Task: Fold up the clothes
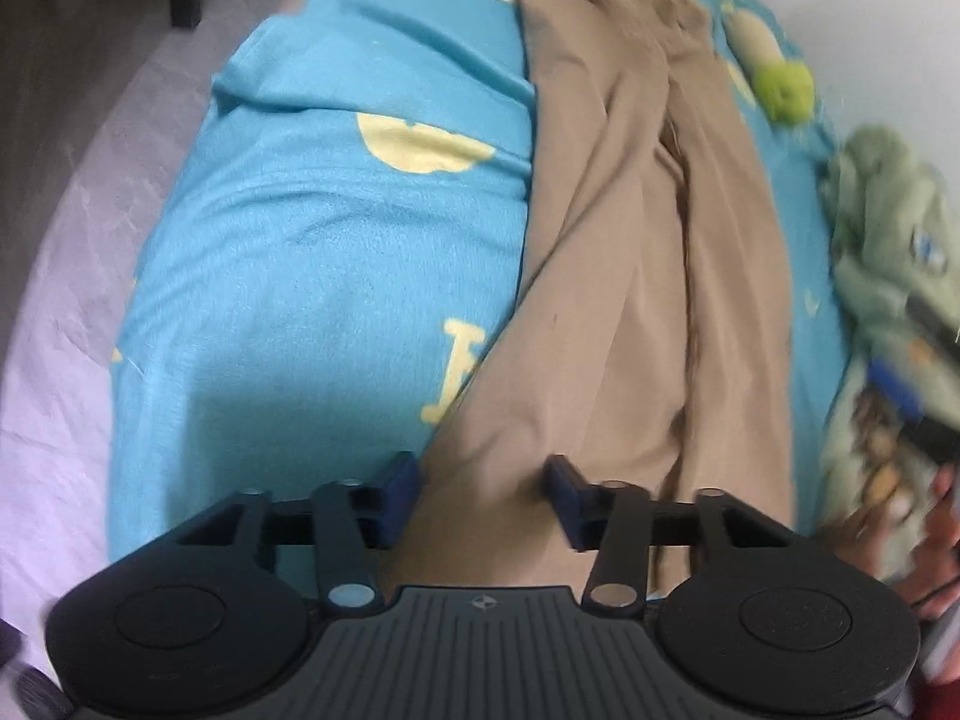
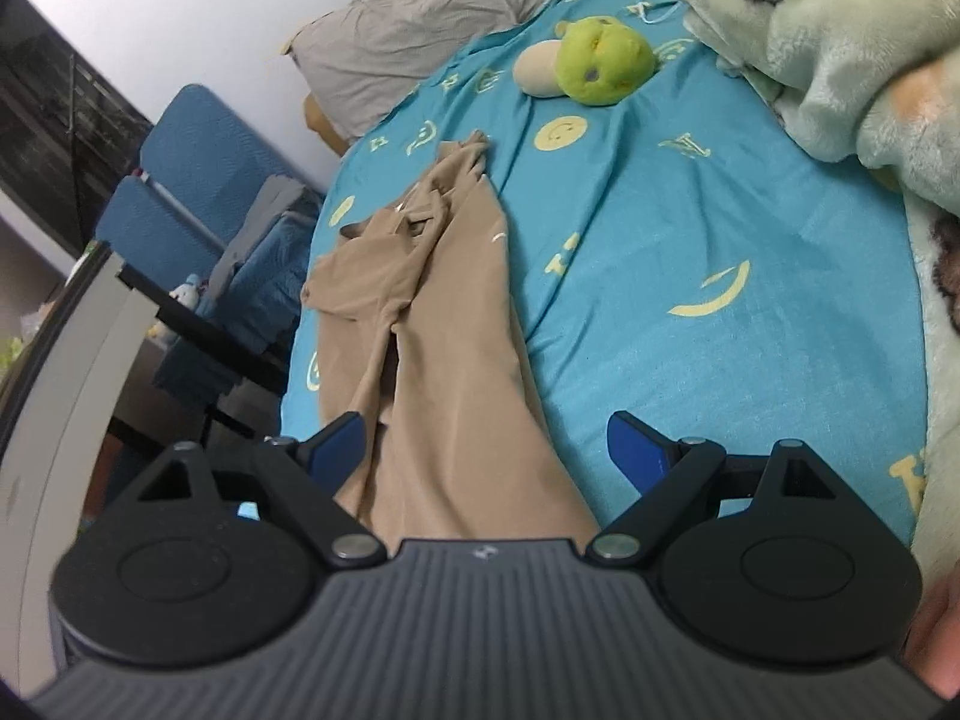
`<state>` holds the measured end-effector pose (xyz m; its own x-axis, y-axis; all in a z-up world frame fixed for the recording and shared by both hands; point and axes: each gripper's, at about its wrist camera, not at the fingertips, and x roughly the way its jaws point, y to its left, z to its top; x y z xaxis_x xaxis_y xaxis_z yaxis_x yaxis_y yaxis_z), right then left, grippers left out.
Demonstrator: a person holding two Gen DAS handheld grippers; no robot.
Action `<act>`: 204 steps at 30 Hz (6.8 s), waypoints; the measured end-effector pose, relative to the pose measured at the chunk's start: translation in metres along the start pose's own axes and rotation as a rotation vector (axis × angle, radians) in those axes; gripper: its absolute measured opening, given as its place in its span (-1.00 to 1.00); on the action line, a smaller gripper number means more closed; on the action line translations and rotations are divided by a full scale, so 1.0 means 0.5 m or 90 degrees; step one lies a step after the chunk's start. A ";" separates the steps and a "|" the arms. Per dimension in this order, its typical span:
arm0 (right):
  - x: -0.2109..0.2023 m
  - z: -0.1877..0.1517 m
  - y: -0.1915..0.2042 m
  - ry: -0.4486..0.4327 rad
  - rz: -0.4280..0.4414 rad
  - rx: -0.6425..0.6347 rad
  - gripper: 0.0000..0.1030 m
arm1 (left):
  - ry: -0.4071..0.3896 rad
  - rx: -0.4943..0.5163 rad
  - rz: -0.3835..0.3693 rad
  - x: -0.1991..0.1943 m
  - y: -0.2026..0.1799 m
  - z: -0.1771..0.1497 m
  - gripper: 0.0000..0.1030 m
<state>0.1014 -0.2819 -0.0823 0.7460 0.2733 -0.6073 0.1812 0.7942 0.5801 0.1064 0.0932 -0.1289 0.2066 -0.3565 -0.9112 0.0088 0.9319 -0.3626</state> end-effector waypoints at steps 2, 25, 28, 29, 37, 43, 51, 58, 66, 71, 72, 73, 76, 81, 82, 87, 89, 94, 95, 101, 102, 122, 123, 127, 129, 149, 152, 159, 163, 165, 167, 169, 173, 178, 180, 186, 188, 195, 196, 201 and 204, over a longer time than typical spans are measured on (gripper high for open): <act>0.005 -0.004 -0.005 0.012 -0.005 0.003 0.72 | -0.012 0.045 0.032 -0.012 -0.016 -0.012 -0.78; 0.043 -0.046 -0.045 0.120 -0.032 0.047 0.72 | -0.091 0.181 -0.059 0.008 -0.239 -0.107 0.29; 0.066 -0.057 -0.046 0.154 -0.043 0.046 0.72 | -0.121 0.046 -0.049 0.014 -0.164 -0.078 0.39; 0.074 -0.062 -0.044 0.165 -0.057 0.040 0.72 | -0.123 0.009 -0.037 0.022 -0.141 -0.073 0.39; 0.091 -0.095 -0.028 0.229 -0.074 0.015 0.76 | -0.066 -0.070 -0.075 0.042 -0.098 -0.067 0.44; 0.081 -0.145 0.022 0.317 -0.075 -0.062 0.74 | -0.001 0.000 -0.083 0.051 -0.147 -0.099 -0.32; 0.043 -0.165 0.112 0.335 -0.116 -0.265 -0.73 | -0.112 0.027 -0.085 -0.030 -0.148 -0.121 -0.95; -0.138 -0.090 0.128 0.202 0.004 -0.234 -0.76 | -0.249 0.039 -0.180 -0.248 -0.160 -0.176 -0.96; -0.355 -0.097 0.155 0.123 0.094 -0.228 -0.77 | -0.322 0.091 -0.218 -0.446 -0.226 -0.341 -0.96; -0.411 -0.123 0.150 0.101 0.112 -0.220 -0.76 | -0.352 0.095 -0.214 -0.470 -0.229 -0.415 -0.96; -0.409 -0.123 0.151 0.096 0.110 -0.220 -0.76 | -0.355 0.092 -0.214 -0.461 -0.226 -0.410 -0.96; -0.405 -0.120 0.155 0.093 0.107 -0.219 -0.76 | -0.356 0.086 -0.214 -0.452 -0.222 -0.399 -0.96; -0.383 -0.100 0.167 0.082 0.099 -0.220 -0.76 | -0.360 0.071 -0.205 -0.427 -0.215 -0.341 -0.95; -0.293 -0.050 0.184 0.075 0.080 -0.228 -0.76 | -0.369 0.074 -0.163 -0.376 -0.226 -0.213 -0.95; -0.270 -0.038 0.187 0.073 0.073 -0.233 -0.76 | -0.372 0.078 -0.151 -0.362 -0.228 -0.188 -0.95; -0.140 0.016 0.192 0.079 0.049 -0.234 -0.76 | -0.383 0.098 -0.091 -0.286 -0.238 -0.063 -0.95; -0.084 0.033 0.189 0.085 0.036 -0.232 -0.76 | -0.383 0.103 -0.068 -0.245 -0.237 -0.016 -0.94; 0.059 0.073 0.179 0.102 0.004 -0.226 -0.76 | -0.386 0.128 -0.007 -0.132 -0.235 0.080 -0.94; 0.086 0.076 0.175 0.106 -0.002 -0.227 -0.76 | -0.386 0.134 0.004 -0.108 -0.233 0.095 -0.94; 0.250 0.075 0.131 0.155 -0.034 -0.232 -0.75 | -0.351 0.144 0.055 0.045 -0.192 0.168 -0.92; 0.271 0.073 0.126 0.162 -0.038 -0.234 -0.75 | -0.345 0.141 0.062 0.066 -0.182 0.176 -0.91; 0.153 0.043 0.167 0.049 -0.027 -0.311 0.72 | -0.426 0.175 0.089 -0.051 -0.237 0.059 0.64; 0.127 0.040 0.171 0.032 -0.018 -0.321 0.72 | -0.439 0.186 0.089 -0.070 -0.245 0.042 0.69; 0.038 0.024 0.178 -0.025 0.015 -0.315 0.72 | -0.493 0.216 0.098 -0.134 -0.270 -0.028 0.99; 0.004 0.011 0.181 -0.050 0.018 -0.321 0.72 | -0.510 0.217 0.096 -0.145 -0.272 -0.060 0.99; -0.027 -0.040 0.162 -0.097 -0.027 -0.325 0.72 | -0.344 0.102 0.101 -0.024 -0.207 -0.088 0.97; -0.019 -0.042 0.164 -0.089 -0.033 -0.326 0.72 | -0.314 0.079 0.114 -0.008 -0.192 -0.078 0.97; -0.005 -0.045 0.162 -0.063 -0.040 -0.312 0.72 | -0.245 -0.043 0.043 -0.002 -0.137 -0.064 0.94; 0.005 -0.040 0.147 -0.042 -0.064 -0.285 0.72 | -0.205 -0.131 -0.044 -0.007 -0.097 -0.064 0.89; 0.013 -0.041 0.146 -0.034 -0.087 -0.285 0.72 | -0.179 -0.164 -0.082 0.004 -0.084 -0.065 0.89; 0.019 -0.040 0.143 -0.025 -0.098 -0.280 0.72 | -0.146 -0.194 -0.115 0.021 -0.074 -0.066 0.82; 0.024 -0.040 0.137 -0.019 -0.096 -0.272 0.72 | -0.116 -0.229 -0.139 0.036 -0.065 -0.069 0.64; 0.024 -0.042 0.136 -0.021 -0.100 -0.278 0.72 | -0.111 -0.244 -0.168 0.038 -0.070 -0.074 0.65; 0.032 -0.041 0.137 -0.014 -0.103 -0.276 0.72 | -0.159 -0.303 -0.178 0.056 -0.048 -0.076 0.65; 0.035 -0.044 0.141 -0.014 -0.107 -0.284 0.72 | -0.182 -0.326 -0.187 0.057 -0.040 -0.079 0.65; 0.036 -0.050 0.144 -0.014 -0.111 -0.292 0.72 | -0.235 -0.373 -0.208 0.059 -0.021 -0.088 0.23; 0.037 -0.048 0.142 -0.012 -0.111 -0.288 0.72 | -0.245 -0.380 -0.218 0.057 -0.018 -0.092 0.05; 0.042 -0.035 0.115 0.022 -0.080 -0.205 0.72 | -0.218 -0.379 -0.207 0.070 -0.014 -0.090 0.00; 0.038 -0.033 0.107 0.034 -0.062 -0.171 0.72 | -0.217 -0.382 -0.209 0.073 -0.014 -0.089 0.00; 0.035 -0.048 0.066 0.119 0.070 0.019 0.72 | -0.222 -0.409 -0.221 0.079 0.000 -0.093 -0.55; 0.067 -0.084 0.048 0.202 0.126 0.119 0.72 | -0.231 -0.428 -0.240 0.085 0.007 -0.094 -0.76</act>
<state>0.1040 -0.2309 -0.1113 0.5484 0.5881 -0.5944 0.1892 0.6051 0.7733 0.0695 0.0783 -0.1781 0.6084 -0.4841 -0.6289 -0.4190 0.4770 -0.7726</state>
